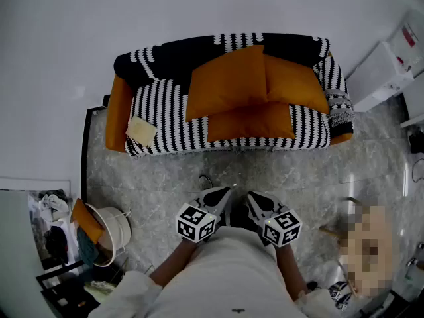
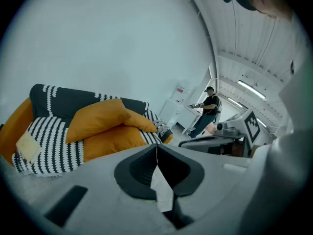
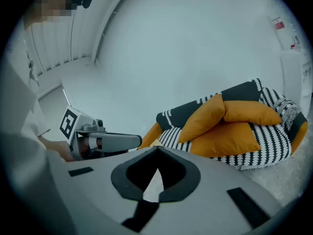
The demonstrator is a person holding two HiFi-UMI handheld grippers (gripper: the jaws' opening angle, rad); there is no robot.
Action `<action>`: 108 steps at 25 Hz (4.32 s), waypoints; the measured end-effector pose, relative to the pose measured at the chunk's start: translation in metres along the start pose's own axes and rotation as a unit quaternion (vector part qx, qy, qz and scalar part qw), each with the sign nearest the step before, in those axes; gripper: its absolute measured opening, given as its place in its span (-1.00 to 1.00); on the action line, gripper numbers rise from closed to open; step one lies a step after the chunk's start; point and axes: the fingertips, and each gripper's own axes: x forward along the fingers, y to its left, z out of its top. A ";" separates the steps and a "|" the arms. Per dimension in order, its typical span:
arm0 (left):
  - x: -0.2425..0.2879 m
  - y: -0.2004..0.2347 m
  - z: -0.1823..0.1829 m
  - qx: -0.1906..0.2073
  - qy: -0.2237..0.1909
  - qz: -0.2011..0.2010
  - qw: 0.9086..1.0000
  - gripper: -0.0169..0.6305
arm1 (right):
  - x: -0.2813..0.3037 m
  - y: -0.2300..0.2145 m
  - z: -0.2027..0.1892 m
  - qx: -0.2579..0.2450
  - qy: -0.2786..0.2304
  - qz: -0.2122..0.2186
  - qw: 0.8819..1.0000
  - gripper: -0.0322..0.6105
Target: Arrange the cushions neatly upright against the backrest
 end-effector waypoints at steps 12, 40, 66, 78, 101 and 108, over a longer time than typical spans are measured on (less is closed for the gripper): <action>-0.014 0.027 0.019 0.005 -0.017 -0.011 1.000 -0.91 | 0.025 0.023 0.016 -0.021 0.000 0.003 1.000 -0.88; -0.089 0.230 0.071 -0.052 -0.044 -0.045 0.997 -0.91 | 0.226 0.077 0.075 0.007 0.044 -0.028 0.999 -0.87; 0.050 0.344 0.184 -0.074 0.023 0.050 0.996 -0.90 | 0.288 -0.217 0.192 -0.021 0.121 -0.169 0.978 -0.24; 0.064 0.360 0.163 -0.149 0.052 0.110 0.981 -0.90 | 0.317 -0.326 0.159 -0.176 0.267 -0.224 0.920 0.11; 0.084 0.387 0.195 -0.129 0.063 0.109 0.984 -0.90 | 0.377 -0.342 0.160 -0.222 0.290 -0.271 0.890 -0.78; 0.072 0.414 0.207 -0.135 0.041 0.110 0.984 -0.90 | 0.409 -0.292 0.214 -0.108 0.232 -0.189 0.948 -0.81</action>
